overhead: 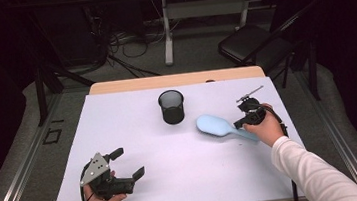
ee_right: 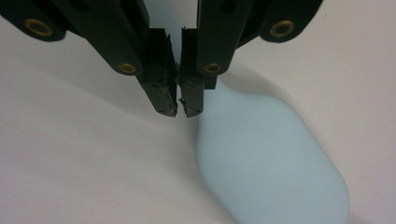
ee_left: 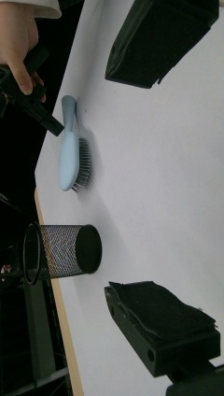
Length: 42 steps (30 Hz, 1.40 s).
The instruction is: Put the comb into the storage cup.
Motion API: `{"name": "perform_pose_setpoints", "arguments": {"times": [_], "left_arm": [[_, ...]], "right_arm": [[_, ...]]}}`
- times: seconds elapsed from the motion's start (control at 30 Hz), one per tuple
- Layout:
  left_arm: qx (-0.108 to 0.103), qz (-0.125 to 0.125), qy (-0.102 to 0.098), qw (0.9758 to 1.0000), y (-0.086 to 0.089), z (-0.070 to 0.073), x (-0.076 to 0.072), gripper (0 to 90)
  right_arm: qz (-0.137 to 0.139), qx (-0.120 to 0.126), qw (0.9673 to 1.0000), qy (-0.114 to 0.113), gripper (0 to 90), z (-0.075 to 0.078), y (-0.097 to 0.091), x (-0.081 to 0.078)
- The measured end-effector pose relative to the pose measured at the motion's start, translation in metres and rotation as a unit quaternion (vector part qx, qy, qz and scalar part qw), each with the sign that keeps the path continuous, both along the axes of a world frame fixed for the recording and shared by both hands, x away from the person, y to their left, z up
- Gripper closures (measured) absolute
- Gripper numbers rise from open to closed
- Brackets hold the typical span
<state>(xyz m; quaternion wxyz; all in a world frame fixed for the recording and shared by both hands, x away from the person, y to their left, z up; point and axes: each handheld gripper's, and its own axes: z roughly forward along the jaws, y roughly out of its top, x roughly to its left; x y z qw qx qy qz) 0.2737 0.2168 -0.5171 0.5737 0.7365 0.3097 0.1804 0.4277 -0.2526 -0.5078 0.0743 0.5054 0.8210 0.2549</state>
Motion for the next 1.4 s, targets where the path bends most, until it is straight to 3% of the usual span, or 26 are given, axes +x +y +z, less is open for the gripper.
{"name": "perform_pose_setpoints", "arguments": {"times": [0.5, 0.77, 1.0, 1.4], "left_arm": [[0.001, 0.000, 0.000, 1.0000, 0.000, 0.000, 0.000, 0.8], [0.001, 0.000, 0.000, 1.0000, 0.000, 0.000, 0.000, 0.8], [0.001, 0.000, 0.000, 1.0000, 0.000, 0.000, 0.000, 0.8], [0.002, 0.000, 0.000, 1.0000, 0.000, 0.000, 0.000, 0.8]], "right_arm": [[0.009, 0.002, 0.9997, -0.023, 71.6, 0.012, 0.002, -0.002], [0.015, -0.001, 0.9995, -0.029, 58.3, 0.019, 0.005, -0.004], [0.033, -0.025, 0.9989, -0.021, 50.6, 0.020, 0.007, -0.006], [0.068, -0.040, 0.9966, -0.025, 47.6, 0.028, 0.011, -0.006]]}}
